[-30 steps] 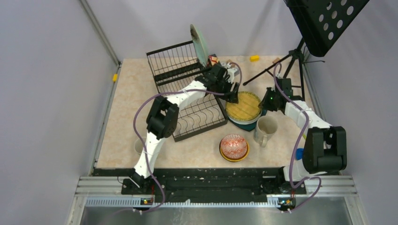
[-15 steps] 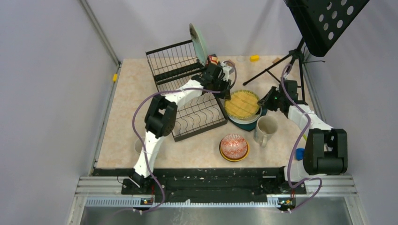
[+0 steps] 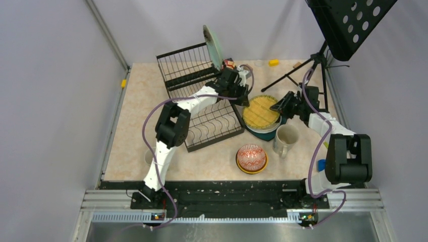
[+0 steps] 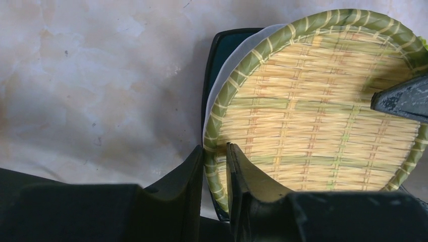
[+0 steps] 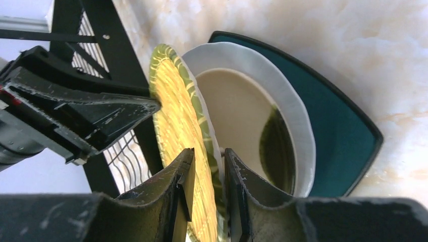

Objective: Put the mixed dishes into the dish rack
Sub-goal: Pick up the plate at the center of the board.

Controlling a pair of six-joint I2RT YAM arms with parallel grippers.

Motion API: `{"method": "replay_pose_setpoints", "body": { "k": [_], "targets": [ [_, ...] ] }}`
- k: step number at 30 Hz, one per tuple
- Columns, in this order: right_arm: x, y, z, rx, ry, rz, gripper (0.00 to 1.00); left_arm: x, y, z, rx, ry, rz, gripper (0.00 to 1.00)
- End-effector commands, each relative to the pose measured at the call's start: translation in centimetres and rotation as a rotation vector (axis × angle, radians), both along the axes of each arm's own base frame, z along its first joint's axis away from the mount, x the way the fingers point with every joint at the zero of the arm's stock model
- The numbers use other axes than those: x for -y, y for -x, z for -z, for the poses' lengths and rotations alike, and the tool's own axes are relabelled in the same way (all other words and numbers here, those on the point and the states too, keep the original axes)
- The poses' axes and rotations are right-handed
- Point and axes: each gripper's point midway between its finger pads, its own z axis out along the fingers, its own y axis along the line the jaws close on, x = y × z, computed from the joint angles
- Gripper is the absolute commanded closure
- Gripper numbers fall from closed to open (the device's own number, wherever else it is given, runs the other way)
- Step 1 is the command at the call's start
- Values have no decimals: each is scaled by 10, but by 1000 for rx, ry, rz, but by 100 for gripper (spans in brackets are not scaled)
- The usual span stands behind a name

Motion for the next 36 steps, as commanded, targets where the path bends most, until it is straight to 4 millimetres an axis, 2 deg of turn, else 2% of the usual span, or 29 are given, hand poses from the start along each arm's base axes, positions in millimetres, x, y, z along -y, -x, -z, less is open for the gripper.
{"method": "replay_pose_setpoints", "body": {
  "k": [1, 10, 17, 23, 26, 27, 29, 33, 36],
  "targets": [
    [-19, -4, -15, 56, -72, -70, 70, 25, 12, -59, 65, 156, 71, 74],
    [-27, 0, -20, 76, -93, -134, 71, 27, 13, -69, 72, 186, 77, 74],
    [-32, 0, -32, 108, -99, -182, 70, 34, 17, -82, 97, 220, 91, 74],
    [-28, 3, -29, 88, -75, -162, 71, 35, 19, -93, 114, 246, 96, 73],
    [-26, 3, -32, 100, -65, -153, 76, 37, 20, -97, 117, 257, 101, 73],
    [-25, 3, -34, 107, -63, -153, 85, 37, 20, -98, 116, 260, 104, 73],
    [-26, 2, -38, 126, -63, -155, 92, 38, 22, -100, 115, 265, 108, 71],
    [-22, 2, -48, 153, -42, -142, 94, 38, 24, -104, 124, 268, 112, 63],
    [-18, 2, -59, 173, -5, -135, 100, 38, 25, -113, 143, 275, 114, 58]
  ]
}}
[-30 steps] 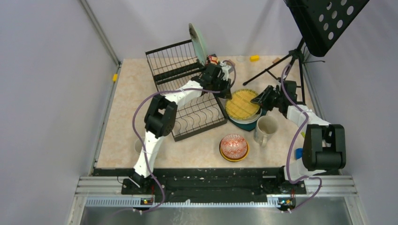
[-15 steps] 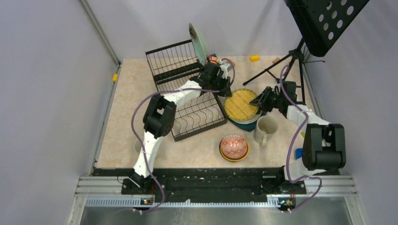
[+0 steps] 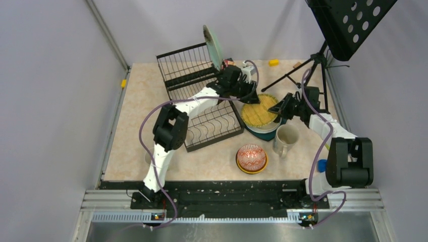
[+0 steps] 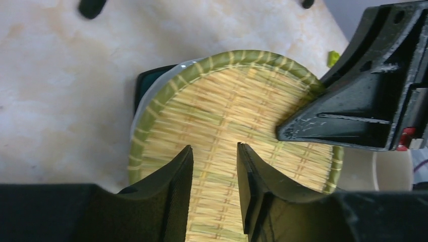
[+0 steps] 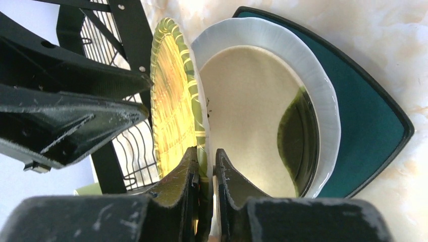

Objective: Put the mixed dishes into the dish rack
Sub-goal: Pick up the plate at the center of the board.

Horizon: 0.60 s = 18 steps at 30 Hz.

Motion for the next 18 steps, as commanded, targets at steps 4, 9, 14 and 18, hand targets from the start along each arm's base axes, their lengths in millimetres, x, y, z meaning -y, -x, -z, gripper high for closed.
{"method": "replay_pose_setpoints", "body": {
  "k": [4, 9, 14, 18],
  "targets": [
    [11, -12, -63, 174, 101, 15, 100, 5, 11, -77, 124, 110, 38, 50],
    [24, -9, -79, 209, 188, 42, 100, -2, 14, -97, 176, 114, 32, 43],
    [36, -6, -98, 252, 254, 78, 100, -9, 24, -118, 233, 131, 44, 37],
    [44, -3, -114, 291, 298, 110, 100, -18, 34, -131, 281, 137, 56, 28]
  ]
}}
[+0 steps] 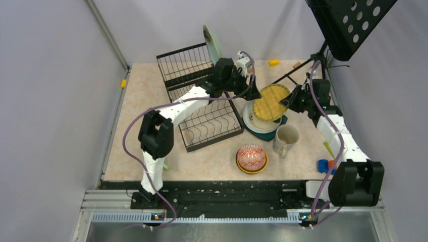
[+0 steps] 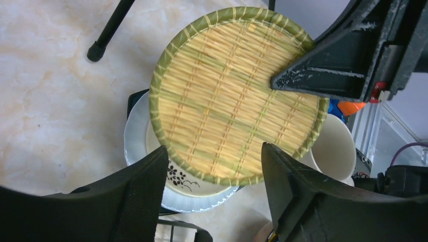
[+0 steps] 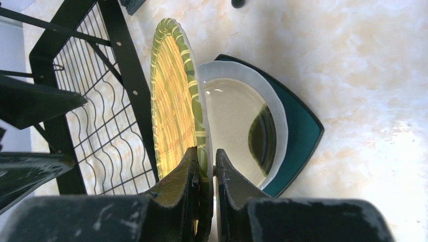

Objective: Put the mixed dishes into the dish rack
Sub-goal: Pick up the plate at the center of the board.

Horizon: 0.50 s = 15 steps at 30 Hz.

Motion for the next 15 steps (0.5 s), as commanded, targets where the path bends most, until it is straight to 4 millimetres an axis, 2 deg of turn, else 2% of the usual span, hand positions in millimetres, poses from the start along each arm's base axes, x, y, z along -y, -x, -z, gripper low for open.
{"method": "replay_pose_setpoints", "body": {
  "k": [1, 10, 15],
  "targets": [
    [10, -5, -55, 154, 70, 31, 100, -9, 12, -56, 151, 71, 26, 25],
    [8, 6, -97, 292, 124, 15, 100, -26, 48, -88, 215, 128, 89, 11],
    [0, 11, -128, 401, 211, 27, 100, -44, 57, -110, 294, 141, 50, 8]
  ]
}}
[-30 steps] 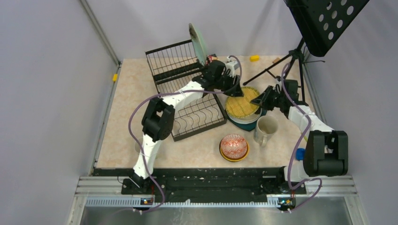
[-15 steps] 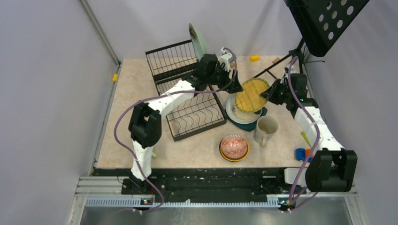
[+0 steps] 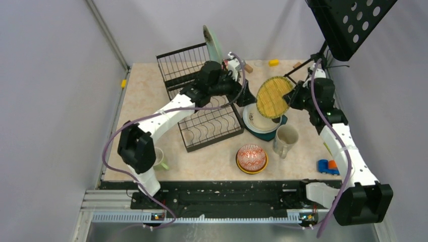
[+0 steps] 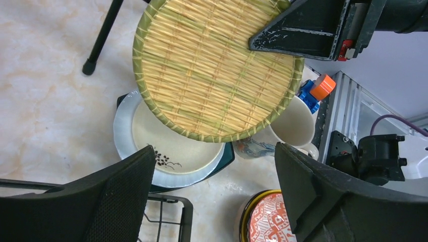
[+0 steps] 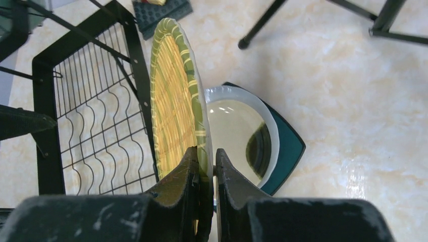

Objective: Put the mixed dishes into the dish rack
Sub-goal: Pick up the plate at the center of the board.

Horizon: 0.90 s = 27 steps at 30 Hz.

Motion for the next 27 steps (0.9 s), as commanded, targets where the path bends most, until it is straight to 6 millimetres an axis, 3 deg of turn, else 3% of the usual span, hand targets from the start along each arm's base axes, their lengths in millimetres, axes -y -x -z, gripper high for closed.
{"method": "replay_pose_setpoints", "body": {
  "k": [1, 4, 6, 9, 16, 23, 27],
  "targets": [
    [-4, -3, -81, 256, 87, 27, 100, -17, 10, -63, 187, 83, -28, 8],
    [-3, 0, -102, 320, 117, 57, 100, -33, 15, -77, 246, 88, -80, 7],
    [-4, 2, -116, 360, 126, 68, 100, -46, 19, -99, 317, 112, -125, 6],
    [-9, 7, -140, 427, 151, 72, 100, -72, 14, -118, 399, 105, -259, 2],
    [-30, 17, -183, 541, 184, 41, 100, -138, 6, -136, 504, 59, -552, 1],
    [-59, 26, -206, 639, 224, -51, 100, -196, -3, -133, 505, -4, -784, 1],
    [-79, 34, -222, 696, 237, -100, 100, -244, -14, -121, 417, 3, -943, 1]
  ]
}}
